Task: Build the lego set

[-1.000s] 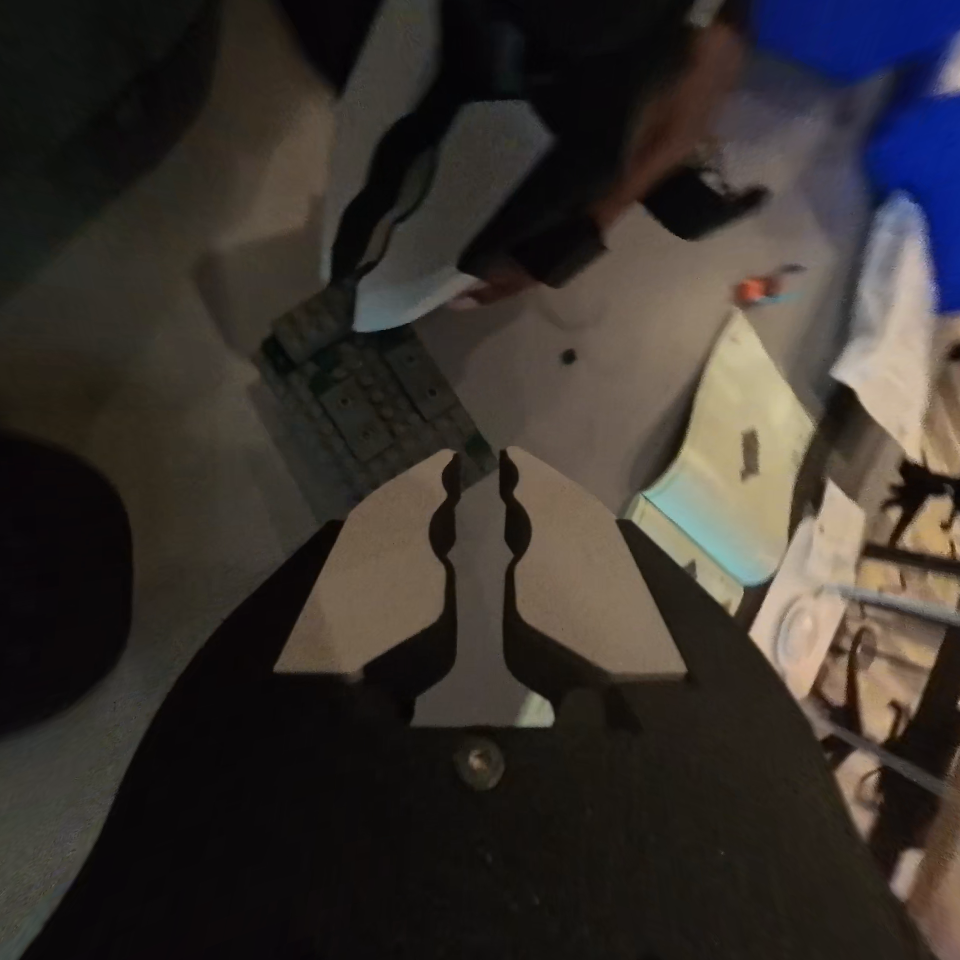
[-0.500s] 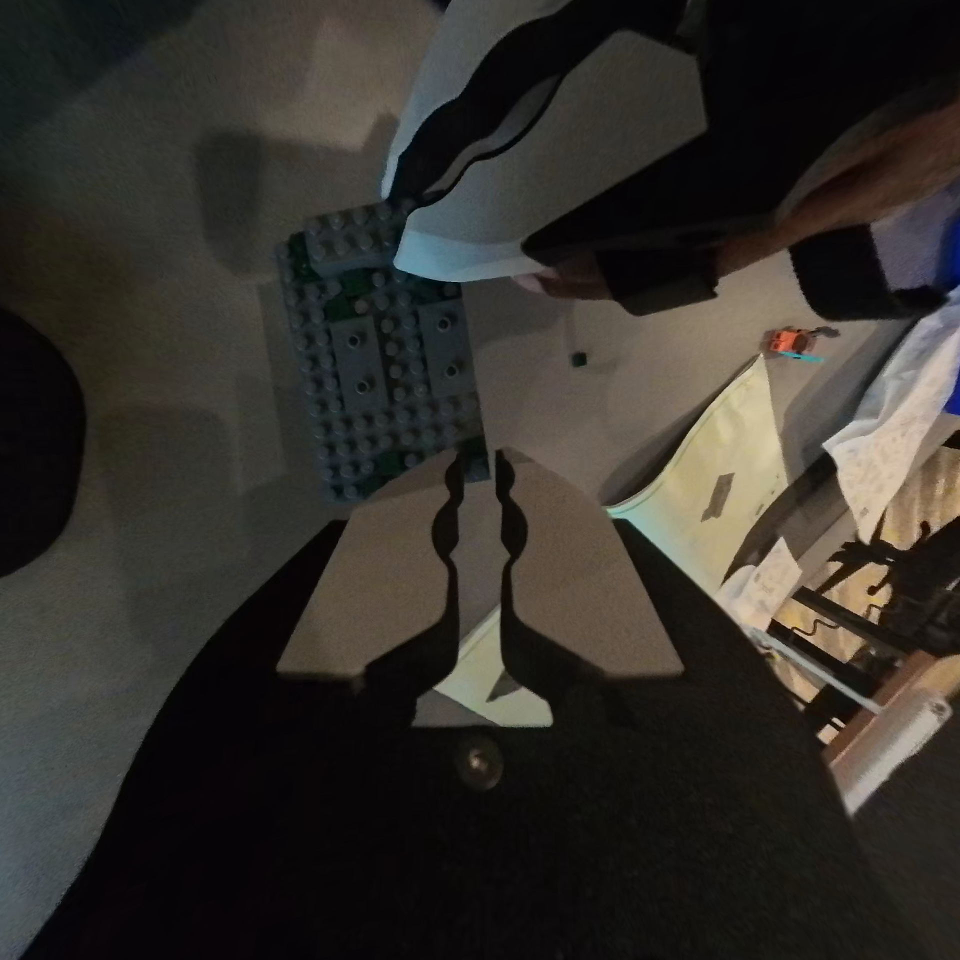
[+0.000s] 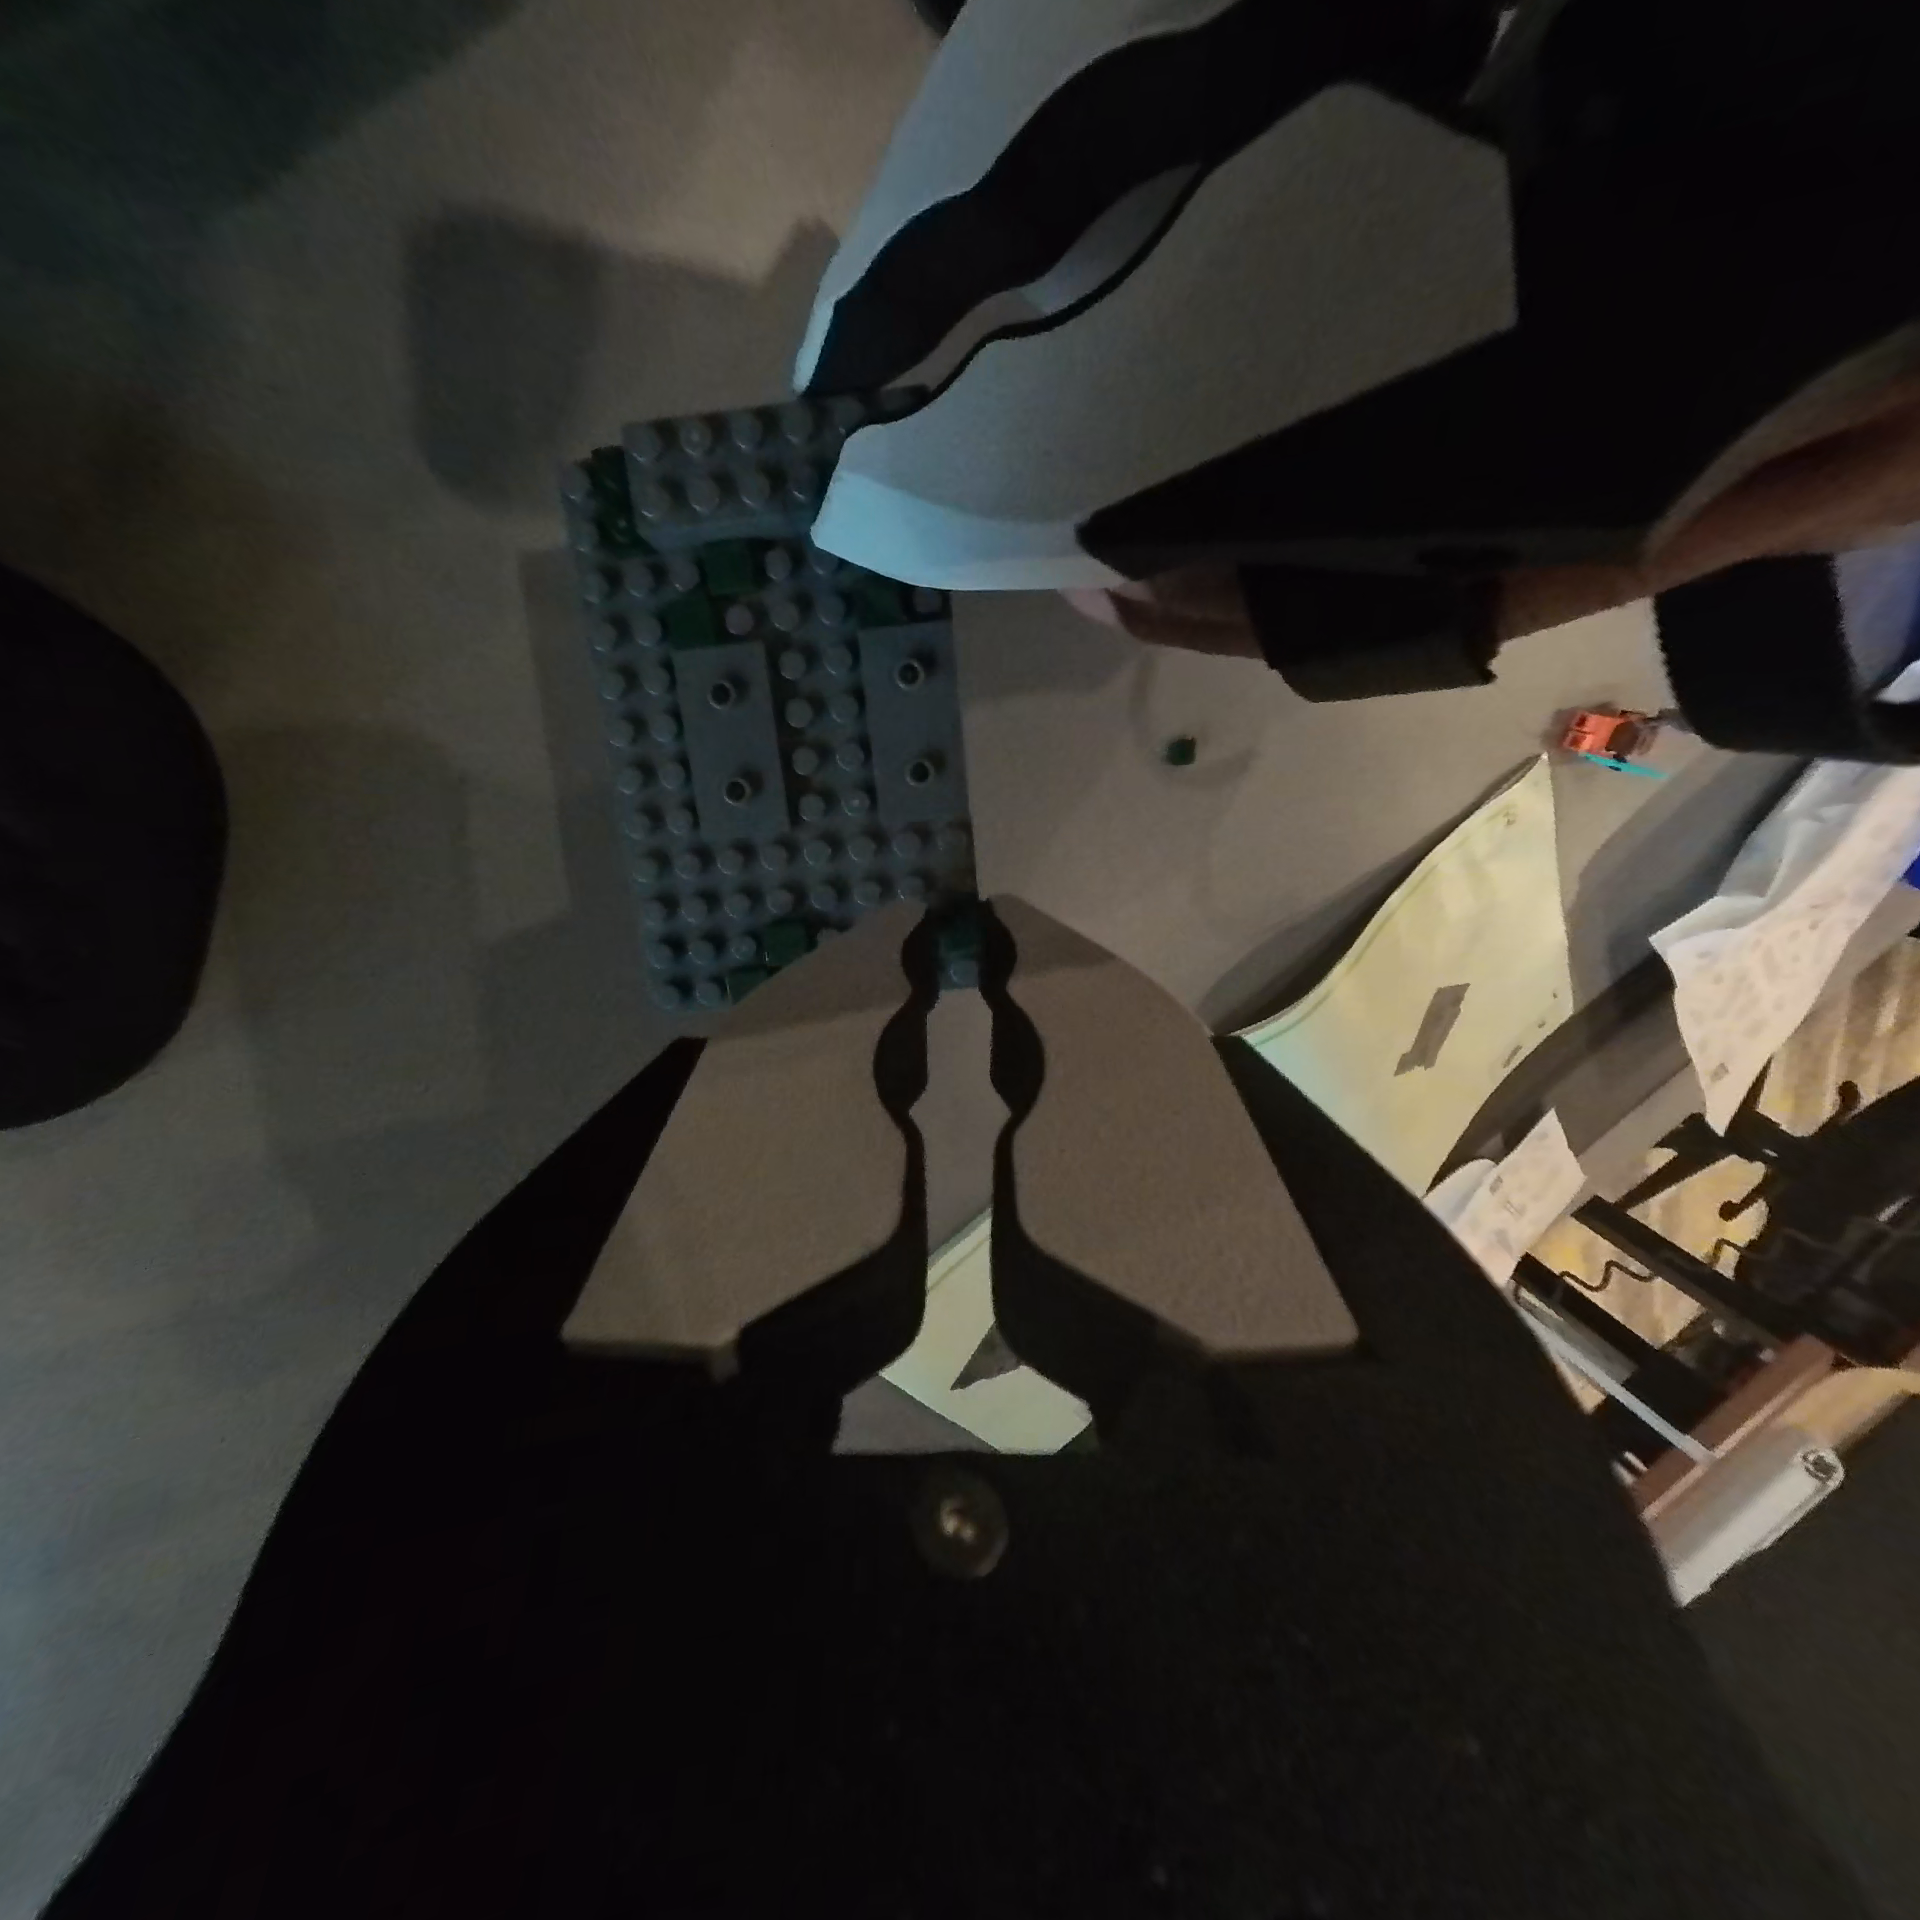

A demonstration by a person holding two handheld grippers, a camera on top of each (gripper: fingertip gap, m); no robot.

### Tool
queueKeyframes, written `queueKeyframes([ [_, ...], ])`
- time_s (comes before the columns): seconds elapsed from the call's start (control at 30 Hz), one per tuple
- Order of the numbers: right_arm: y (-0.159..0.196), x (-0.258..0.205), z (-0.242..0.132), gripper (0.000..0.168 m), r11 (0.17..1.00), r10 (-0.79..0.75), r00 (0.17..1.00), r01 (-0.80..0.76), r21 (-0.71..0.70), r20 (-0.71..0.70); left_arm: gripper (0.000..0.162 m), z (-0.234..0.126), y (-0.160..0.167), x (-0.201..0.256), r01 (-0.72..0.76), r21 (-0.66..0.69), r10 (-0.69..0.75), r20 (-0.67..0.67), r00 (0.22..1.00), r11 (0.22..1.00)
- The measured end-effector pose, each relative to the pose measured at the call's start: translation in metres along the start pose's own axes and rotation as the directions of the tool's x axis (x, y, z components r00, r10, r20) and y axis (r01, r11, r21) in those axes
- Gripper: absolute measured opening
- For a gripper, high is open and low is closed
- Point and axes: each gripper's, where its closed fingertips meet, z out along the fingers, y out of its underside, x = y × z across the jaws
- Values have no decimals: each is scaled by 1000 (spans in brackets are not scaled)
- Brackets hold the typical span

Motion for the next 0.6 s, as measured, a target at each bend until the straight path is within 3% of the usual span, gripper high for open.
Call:
queueKeyframes([
  [0.03,-1,1,0,6,1000,2,1000,-2,1,-5,16,0,0,0,-2,-1,2,3,1000,1000],
  [0.47,-4,8,-9,0,992,124,986,-119,51,-115,16,-3,7,-3,-7,-15,8,21,1000,1000],
  [0.6,-3,7,-18,9,974,203,978,-197,108,-54,16,-3,6,-3,-17,-9,17,15,1000,1000],
])
